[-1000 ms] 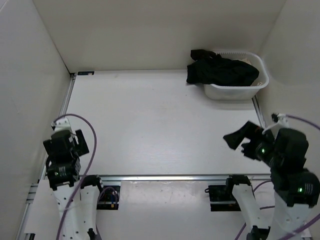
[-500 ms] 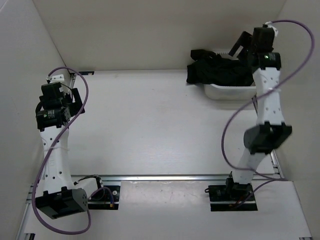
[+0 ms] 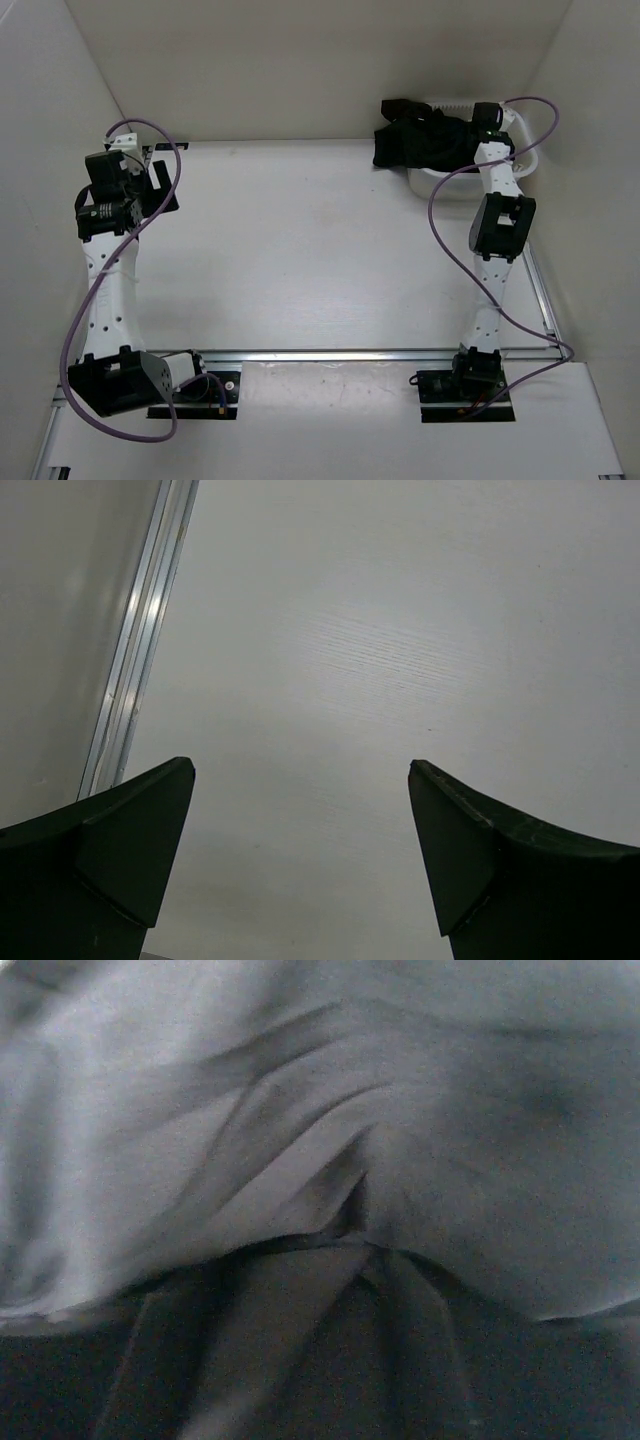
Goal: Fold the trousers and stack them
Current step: Grab the trousers from the pile, then move the trousers to the center of the board, then flatten the trousers out
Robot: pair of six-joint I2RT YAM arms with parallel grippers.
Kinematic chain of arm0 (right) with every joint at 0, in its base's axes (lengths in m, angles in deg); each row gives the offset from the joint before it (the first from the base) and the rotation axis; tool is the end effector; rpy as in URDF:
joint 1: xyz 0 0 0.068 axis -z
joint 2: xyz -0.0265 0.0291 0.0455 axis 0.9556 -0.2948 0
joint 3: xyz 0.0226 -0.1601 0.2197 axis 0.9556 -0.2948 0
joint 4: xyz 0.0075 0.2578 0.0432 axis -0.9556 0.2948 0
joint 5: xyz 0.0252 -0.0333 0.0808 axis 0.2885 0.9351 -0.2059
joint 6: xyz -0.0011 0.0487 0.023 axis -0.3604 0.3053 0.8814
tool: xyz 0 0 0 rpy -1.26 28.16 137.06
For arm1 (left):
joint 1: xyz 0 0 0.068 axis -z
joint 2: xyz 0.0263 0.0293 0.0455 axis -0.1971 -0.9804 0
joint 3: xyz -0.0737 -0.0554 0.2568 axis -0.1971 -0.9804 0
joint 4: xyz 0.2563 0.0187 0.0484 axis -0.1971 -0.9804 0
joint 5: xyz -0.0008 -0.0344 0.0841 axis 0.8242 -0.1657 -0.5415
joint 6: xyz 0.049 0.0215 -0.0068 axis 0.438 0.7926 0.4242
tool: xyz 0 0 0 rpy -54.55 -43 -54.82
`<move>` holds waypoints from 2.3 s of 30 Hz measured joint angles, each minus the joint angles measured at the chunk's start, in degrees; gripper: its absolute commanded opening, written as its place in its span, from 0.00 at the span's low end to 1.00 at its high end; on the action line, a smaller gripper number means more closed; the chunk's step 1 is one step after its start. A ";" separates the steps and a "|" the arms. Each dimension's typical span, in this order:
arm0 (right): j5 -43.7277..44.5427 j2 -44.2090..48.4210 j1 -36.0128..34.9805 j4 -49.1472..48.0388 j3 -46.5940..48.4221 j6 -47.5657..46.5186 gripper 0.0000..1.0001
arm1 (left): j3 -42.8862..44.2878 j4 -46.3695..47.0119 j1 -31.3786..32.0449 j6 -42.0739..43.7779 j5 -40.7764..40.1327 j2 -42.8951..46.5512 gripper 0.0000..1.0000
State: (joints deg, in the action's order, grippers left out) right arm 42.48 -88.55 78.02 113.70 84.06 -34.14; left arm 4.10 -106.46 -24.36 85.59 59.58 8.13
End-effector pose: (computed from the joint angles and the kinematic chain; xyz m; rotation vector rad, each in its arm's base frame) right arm 0.5666 -0.0615 0.2194 0.7774 2.0984 -0.1194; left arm 0.2360 0.0545 0.3928 -0.2521 2.2054 0.1275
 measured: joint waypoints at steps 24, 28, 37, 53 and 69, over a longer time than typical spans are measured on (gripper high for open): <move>-16.50 50.38 -38.12 -19.50 -4.35 1.31 0.00 | -11.45 1.16 -0.83 0.00 2.34 14.27 1.00; -17.81 49.72 -42.38 -21.99 -5.90 4.04 0.00 | -10.29 1.11 -0.81 0.00 0.90 15.02 1.00; -13.57 60.94 -41.05 -18.84 -49.66 13.29 0.90 | -6.82 2.34 -0.26 0.00 -4.07 15.52 1.00; -22.91 54.99 -29.92 -0.50 -68.83 2.60 0.99 | -28.96 3.15 4.61 -0.02 -5.42 6.82 0.84; -28.50 42.64 -26.67 5.68 -71.91 1.27 0.00 | -39.56 7.56 13.97 -0.46 -3.04 -9.77 0.40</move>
State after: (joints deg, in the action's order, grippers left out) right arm 13.98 -45.91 51.36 119.38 12.15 -32.87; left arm -35.46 -98.89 -10.39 85.13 56.54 -1.64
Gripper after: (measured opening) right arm 0.010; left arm 0.484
